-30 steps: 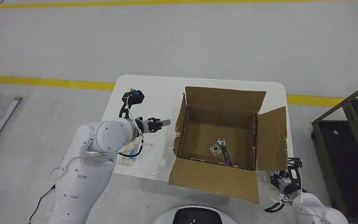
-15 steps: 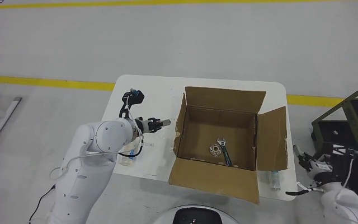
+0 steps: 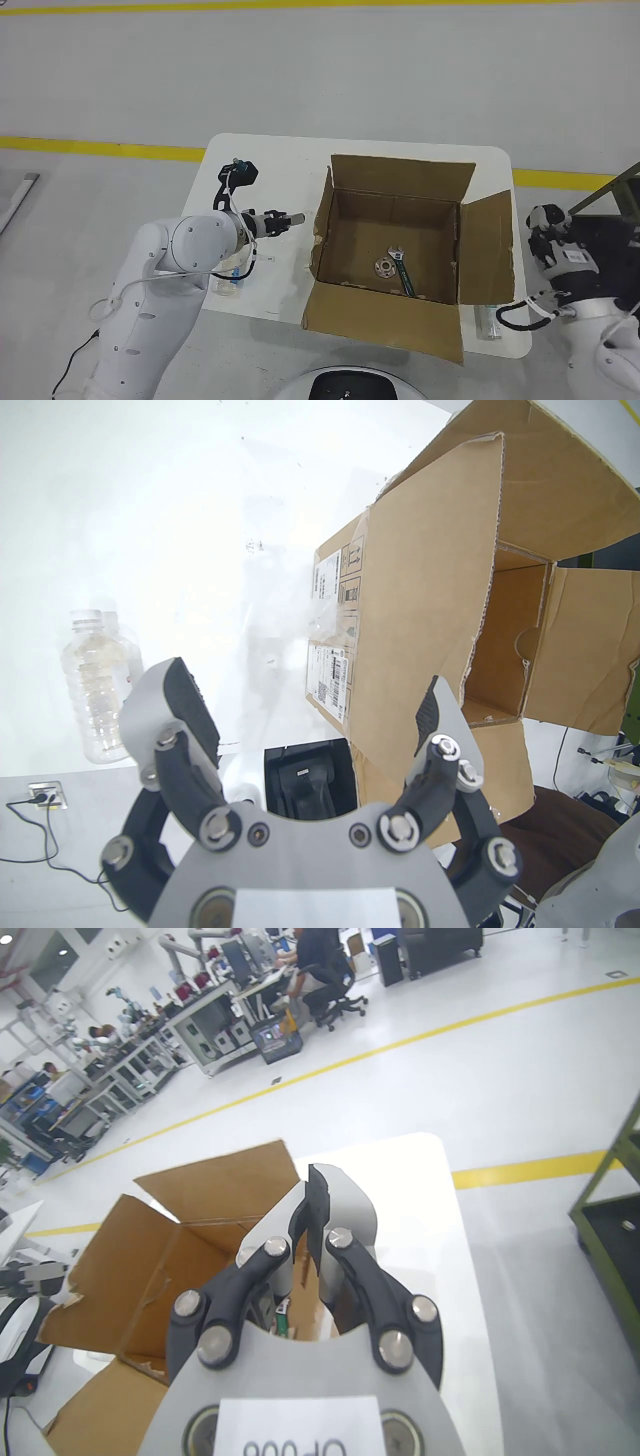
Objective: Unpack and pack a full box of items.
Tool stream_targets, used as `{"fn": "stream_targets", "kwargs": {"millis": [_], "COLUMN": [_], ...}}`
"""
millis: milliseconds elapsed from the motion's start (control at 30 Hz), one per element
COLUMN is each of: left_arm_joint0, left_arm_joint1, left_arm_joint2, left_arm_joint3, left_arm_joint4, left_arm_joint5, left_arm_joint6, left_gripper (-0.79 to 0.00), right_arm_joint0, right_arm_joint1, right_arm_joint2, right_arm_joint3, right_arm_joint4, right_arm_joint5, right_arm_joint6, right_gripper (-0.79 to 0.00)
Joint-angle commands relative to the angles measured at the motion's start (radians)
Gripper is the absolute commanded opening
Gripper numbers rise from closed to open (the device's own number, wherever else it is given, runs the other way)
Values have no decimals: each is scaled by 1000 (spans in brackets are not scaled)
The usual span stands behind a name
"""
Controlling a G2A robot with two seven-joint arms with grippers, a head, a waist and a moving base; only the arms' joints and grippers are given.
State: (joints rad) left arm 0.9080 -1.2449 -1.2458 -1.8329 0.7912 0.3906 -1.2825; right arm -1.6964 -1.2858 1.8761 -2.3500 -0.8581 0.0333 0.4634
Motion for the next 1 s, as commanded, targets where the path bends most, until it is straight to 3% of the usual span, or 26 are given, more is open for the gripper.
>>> {"fn": "stream_targets", "kwargs": {"millis": [0, 167, 267, 467, 667, 967], "left_arm_joint0": [0, 0, 0, 0, 0, 31], "left_arm_joint1": [0, 0, 0, 0, 0, 4], "left_arm_joint2": [0, 0, 0, 0, 0, -20], "left_arm_joint3": [0, 0, 0, 0, 0, -4], "left_arm_joint4": [0, 0, 0, 0, 0, 39], "left_arm_joint5": [0, 0, 0, 0, 0, -5], "left_arm_joint6": [0, 0, 0, 0, 0, 135], "left_gripper": [0, 0, 0, 0, 0, 0], "right_arm_joint0": [23, 58, 87, 197, 321, 321], "right_arm_joint1": [4, 5, 6, -12, -34, -34], "right_arm_joint2": [-71, -281, -384, -583, -658, -658], "right_arm_joint3": [0, 0, 46, 240, 422, 422], "right_arm_joint4": [-83, -233, -408, -594, -587, -587], "right_arm_joint5": [-27, -18, 13, 174, 291, 291], "right_arm_joint6": [30, 114, 198, 289, 437, 437], "right_gripper": [-785, -785, -785, -785, -785, -785]}}
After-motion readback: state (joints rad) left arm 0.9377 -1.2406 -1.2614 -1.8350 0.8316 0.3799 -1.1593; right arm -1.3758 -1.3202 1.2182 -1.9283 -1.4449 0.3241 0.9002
